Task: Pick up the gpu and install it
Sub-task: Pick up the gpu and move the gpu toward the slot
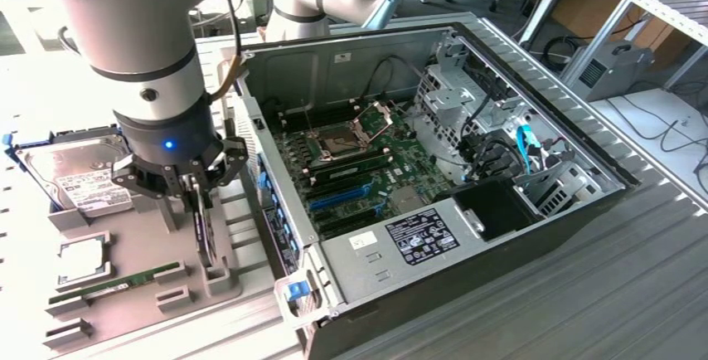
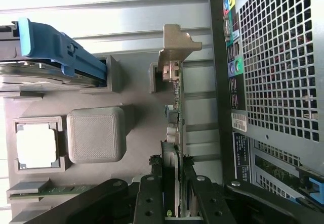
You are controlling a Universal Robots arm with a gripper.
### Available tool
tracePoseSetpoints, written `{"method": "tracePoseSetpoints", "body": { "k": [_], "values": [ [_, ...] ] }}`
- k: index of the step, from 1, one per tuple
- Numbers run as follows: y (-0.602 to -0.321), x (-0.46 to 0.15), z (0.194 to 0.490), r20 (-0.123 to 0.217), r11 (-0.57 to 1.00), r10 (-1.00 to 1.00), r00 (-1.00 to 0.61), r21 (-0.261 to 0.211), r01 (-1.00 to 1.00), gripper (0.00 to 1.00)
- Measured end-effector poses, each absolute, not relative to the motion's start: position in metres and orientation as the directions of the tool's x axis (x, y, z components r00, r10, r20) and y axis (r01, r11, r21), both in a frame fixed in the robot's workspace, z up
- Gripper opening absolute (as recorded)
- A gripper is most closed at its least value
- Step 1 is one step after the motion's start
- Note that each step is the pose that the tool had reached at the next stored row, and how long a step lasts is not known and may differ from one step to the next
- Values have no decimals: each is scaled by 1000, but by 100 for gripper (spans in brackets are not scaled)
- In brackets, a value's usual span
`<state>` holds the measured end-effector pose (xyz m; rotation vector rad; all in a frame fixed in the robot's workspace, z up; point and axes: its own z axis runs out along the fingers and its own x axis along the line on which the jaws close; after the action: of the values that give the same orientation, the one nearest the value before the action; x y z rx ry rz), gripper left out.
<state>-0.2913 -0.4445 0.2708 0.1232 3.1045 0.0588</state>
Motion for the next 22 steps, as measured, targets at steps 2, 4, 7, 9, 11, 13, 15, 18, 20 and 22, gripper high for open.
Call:
{"method": "tracePoseSetpoints", "body": {
  "k": [2, 4, 7, 9, 11, 13, 15, 18, 20, 22],
  "values": [
    [-444, -291, 271, -33, 996, 80, -996, 39, 79, 27],
    [-444, -291, 272, -33, 996, 80, -996, 39, 79, 27],
    [-444, -291, 272, -33, 996, 80, -996, 39, 79, 27],
    [-444, -291, 273, -33, 996, 80, -996, 39, 79, 27],
    [-444, -291, 273, -33, 996, 80, -996, 39, 79, 27],
    [-444, -291, 273, -33, 996, 80, -996, 39, 79, 27],
    [-444, -291, 274, -33, 996, 80, -996, 39, 78, 27],
    [-444, -291, 276, -33, 996, 80, -996, 39, 78, 27],
    [-444, -291, 277, -33, 996, 80, -996, 39, 79, 27],
    [-444, -291, 277, -33, 996, 80, -996, 39, 79, 27]
  ]
}}
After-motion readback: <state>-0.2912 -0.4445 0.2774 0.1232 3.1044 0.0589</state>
